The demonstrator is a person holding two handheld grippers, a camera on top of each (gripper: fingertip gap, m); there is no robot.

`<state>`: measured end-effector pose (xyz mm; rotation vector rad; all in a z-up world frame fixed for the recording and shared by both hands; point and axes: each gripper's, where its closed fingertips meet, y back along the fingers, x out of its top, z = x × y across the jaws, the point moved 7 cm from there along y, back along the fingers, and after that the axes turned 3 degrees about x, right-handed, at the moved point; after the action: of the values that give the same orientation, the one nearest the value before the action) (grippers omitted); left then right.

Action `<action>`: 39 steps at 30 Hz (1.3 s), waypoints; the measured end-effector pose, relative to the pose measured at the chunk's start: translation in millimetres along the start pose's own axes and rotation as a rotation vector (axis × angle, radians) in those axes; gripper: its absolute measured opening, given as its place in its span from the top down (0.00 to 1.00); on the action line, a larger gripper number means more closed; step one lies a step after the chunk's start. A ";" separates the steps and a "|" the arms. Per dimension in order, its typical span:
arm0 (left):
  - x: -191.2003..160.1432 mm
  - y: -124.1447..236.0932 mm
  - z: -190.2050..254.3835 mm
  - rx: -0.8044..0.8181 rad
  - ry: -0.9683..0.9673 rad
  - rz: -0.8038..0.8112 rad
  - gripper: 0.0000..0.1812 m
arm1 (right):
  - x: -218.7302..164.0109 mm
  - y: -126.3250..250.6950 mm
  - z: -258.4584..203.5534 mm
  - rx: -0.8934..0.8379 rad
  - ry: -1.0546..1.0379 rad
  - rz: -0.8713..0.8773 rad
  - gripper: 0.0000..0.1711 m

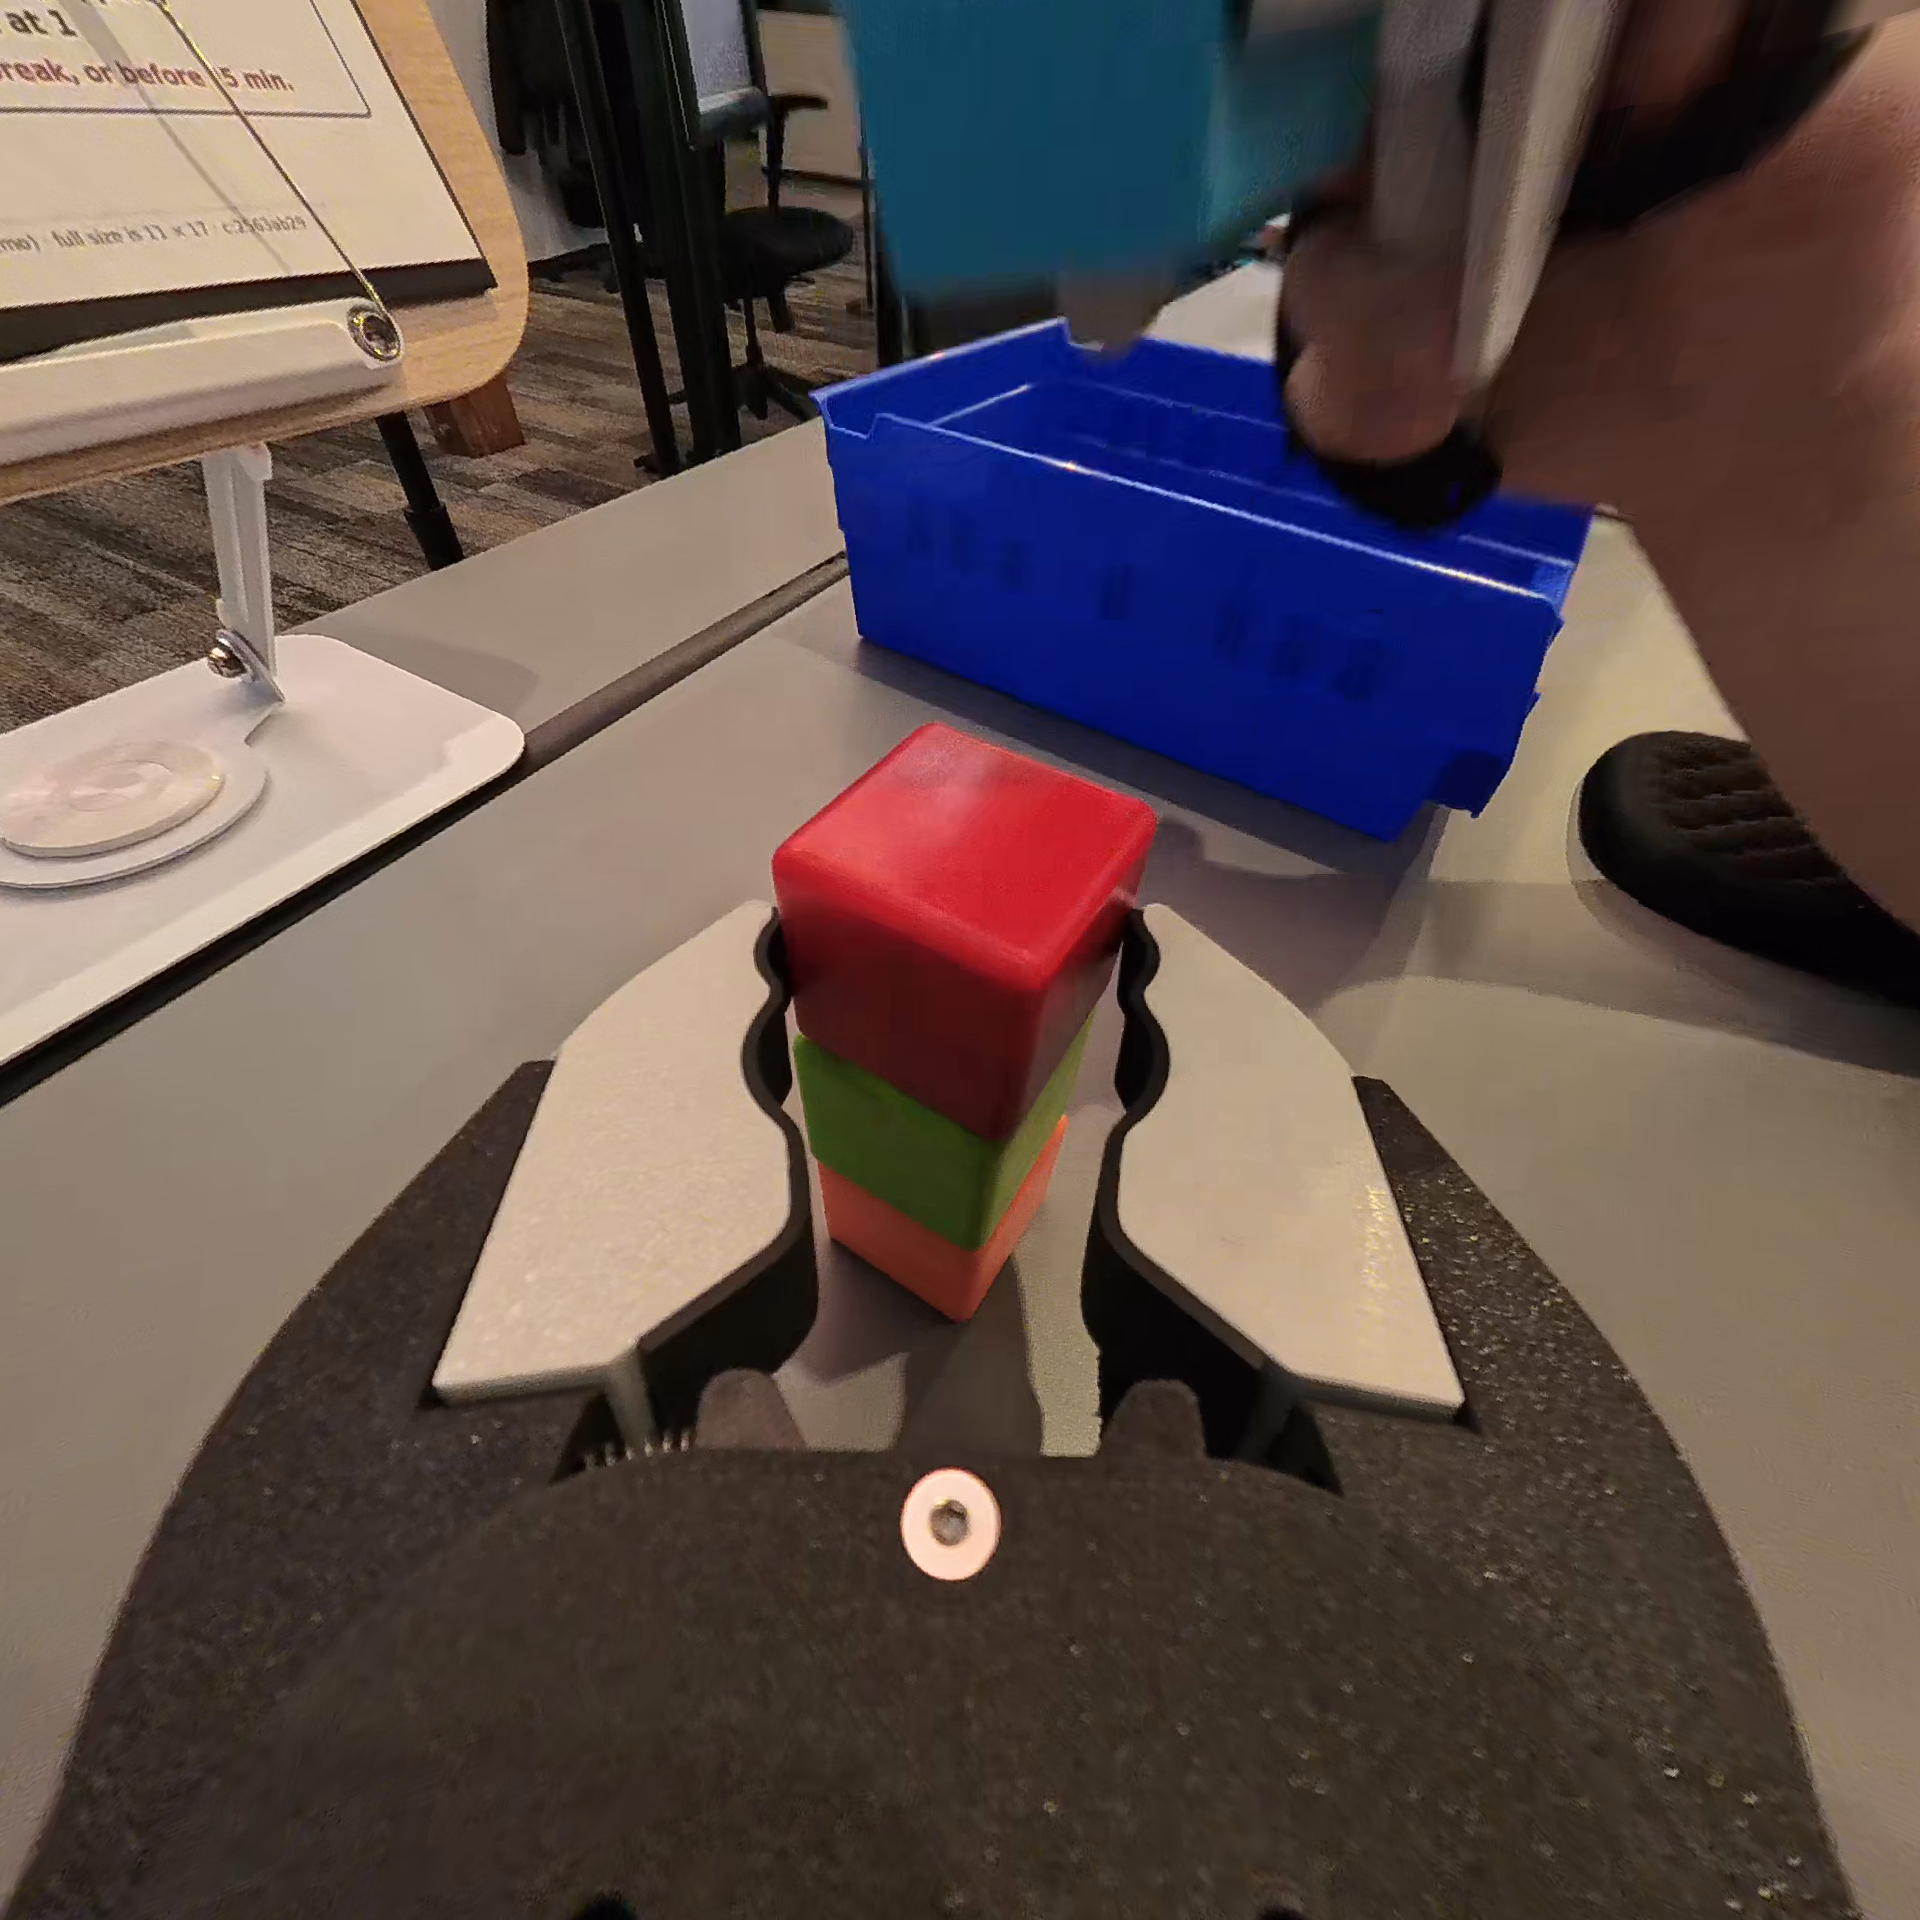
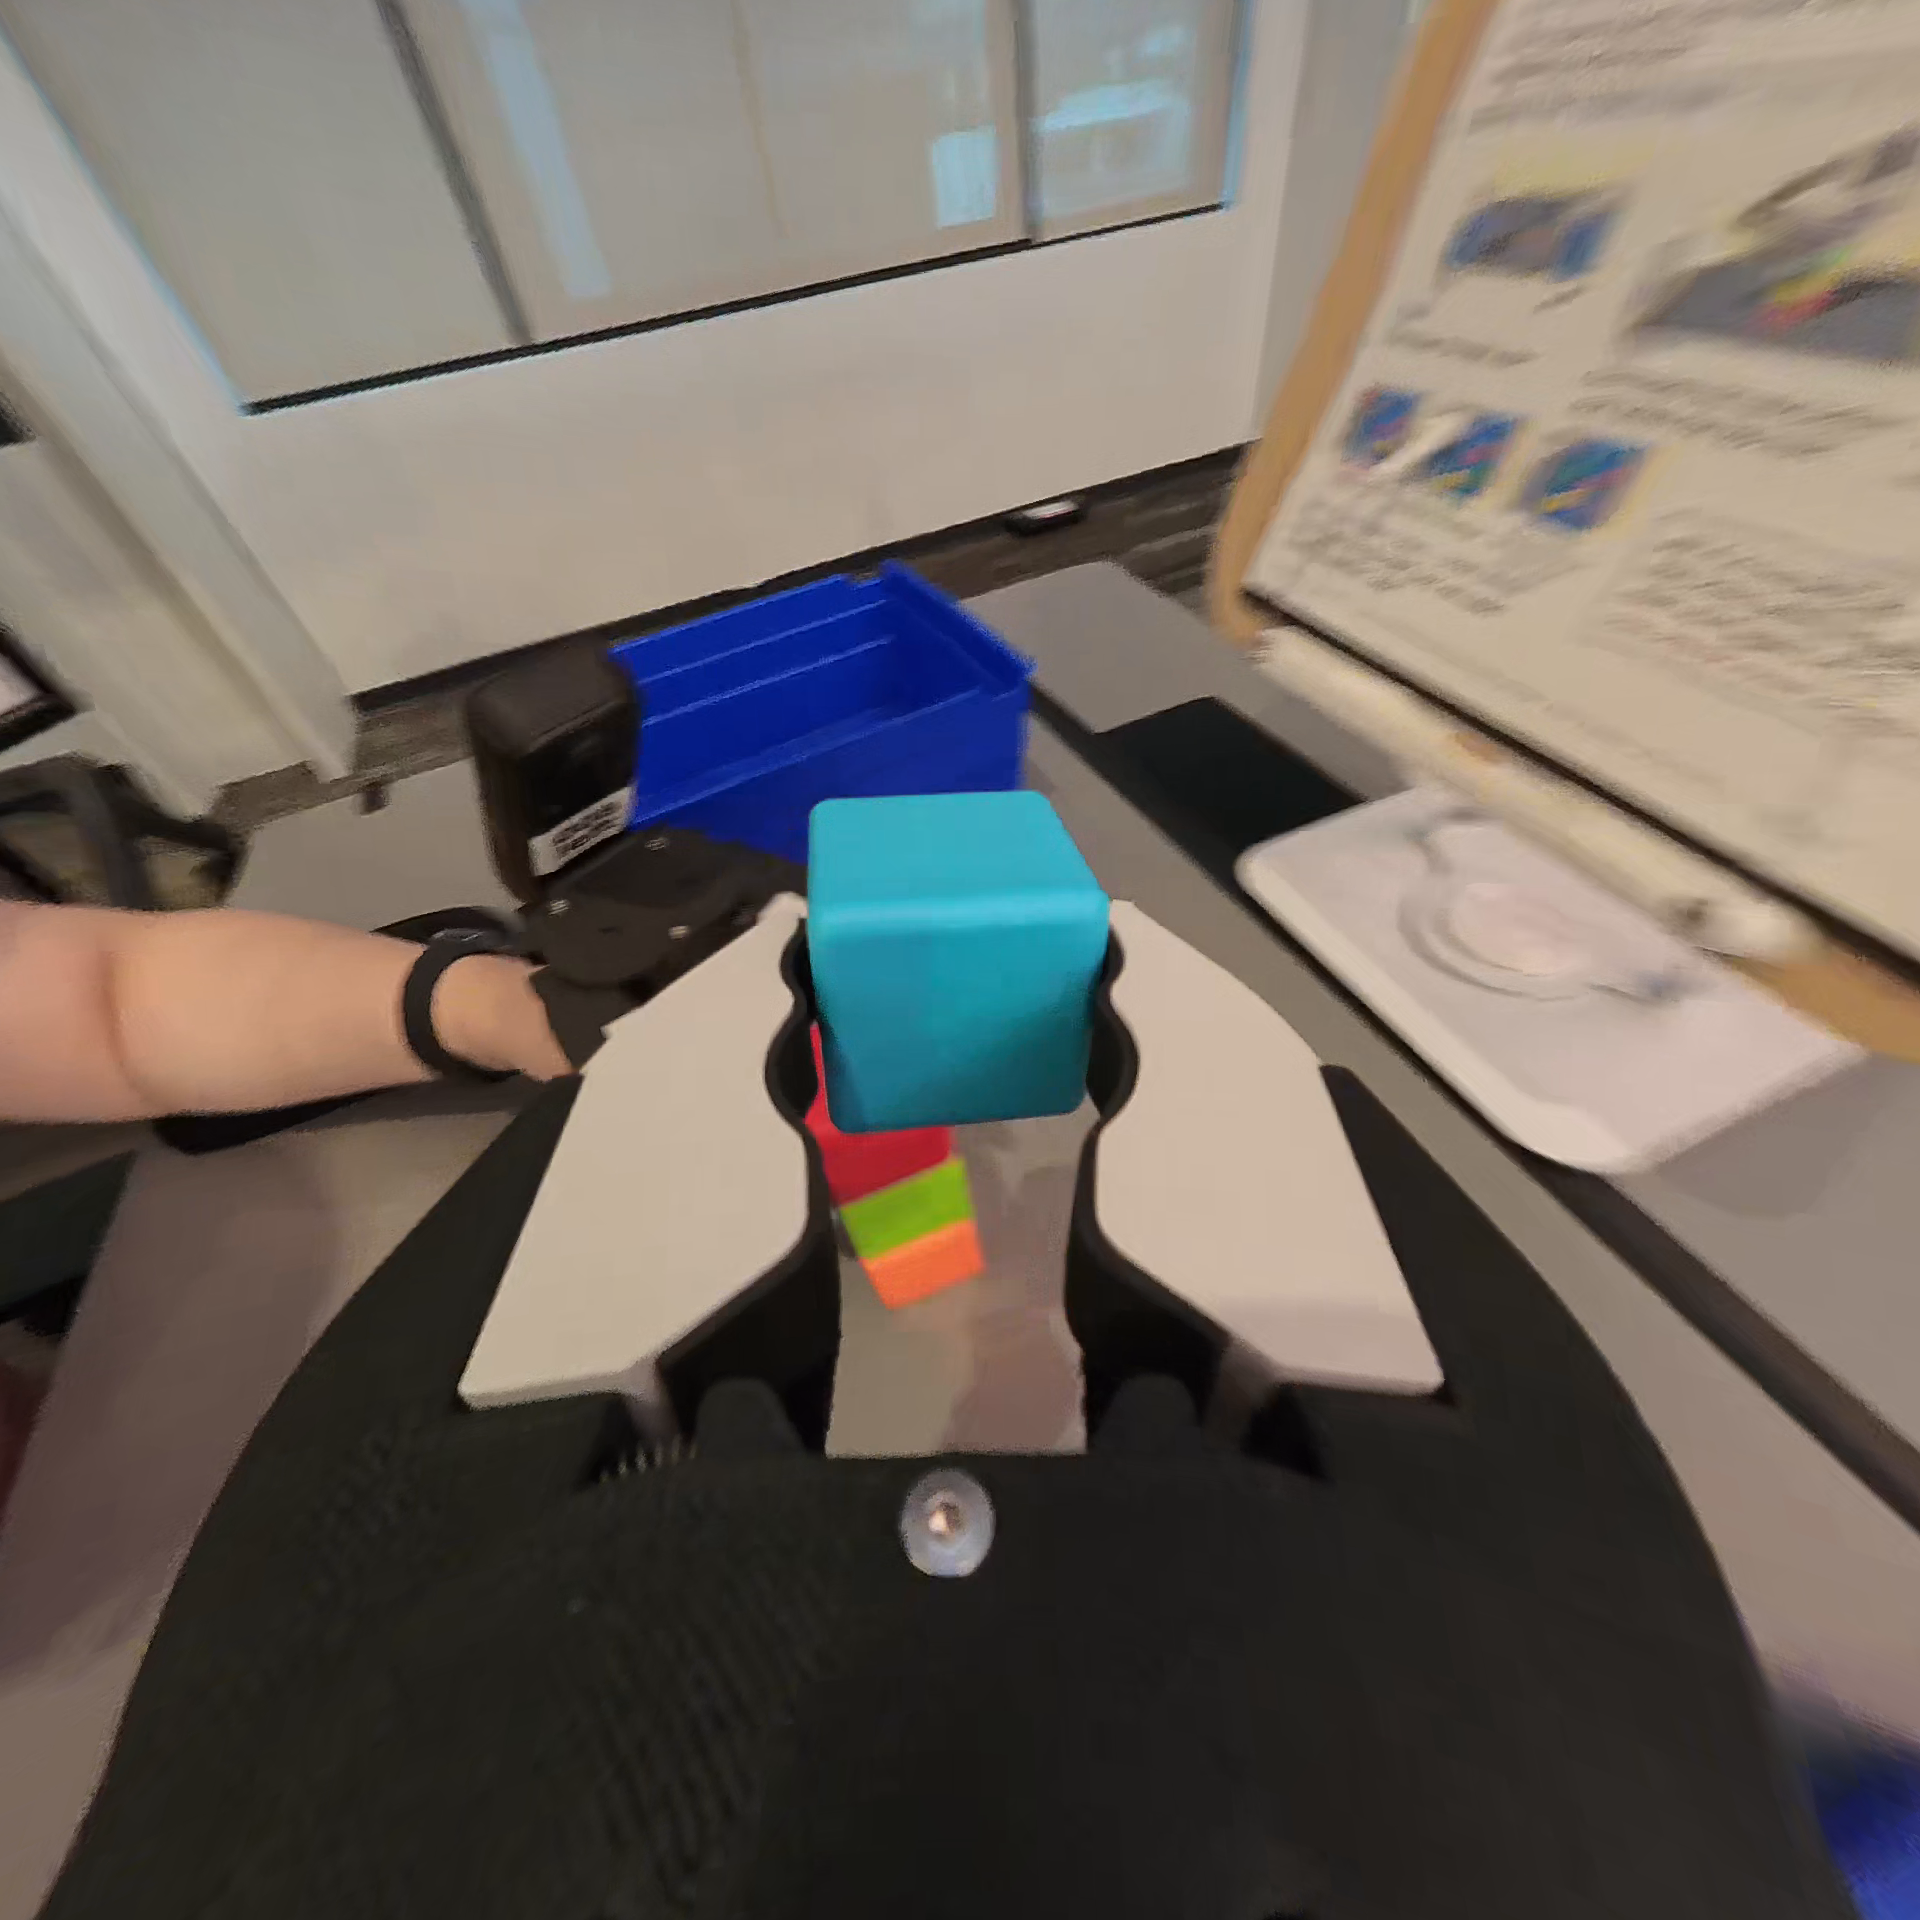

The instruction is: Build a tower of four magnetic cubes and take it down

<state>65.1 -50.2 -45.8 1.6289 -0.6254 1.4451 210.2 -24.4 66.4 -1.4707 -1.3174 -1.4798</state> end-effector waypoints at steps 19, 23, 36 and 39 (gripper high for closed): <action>1.5 -0.3 0.6 0.005 0.002 -0.034 0.67 | -158.6 194.8 177.0 -1.126 -0.665 -0.749 0.70; 1.6 -0.5 0.5 0.005 0.002 -0.036 0.67 | -168.0 197.7 180.3 -1.134 -0.687 -0.785 0.70; -9.1 4.7 -5.6 -0.022 0.018 -0.181 0.52 | -45.3 181.9 122.2 -0.892 -0.273 -0.343 0.65; -16.5 2.8 -6.0 -0.032 -0.009 -0.238 0.52 | -10.6 148.2 84.5 -0.607 -0.137 -0.199 0.65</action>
<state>56.1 -49.4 -61.1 1.6264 -0.4402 1.2487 376.9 12.7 73.6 -1.8816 -1.1700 -2.0655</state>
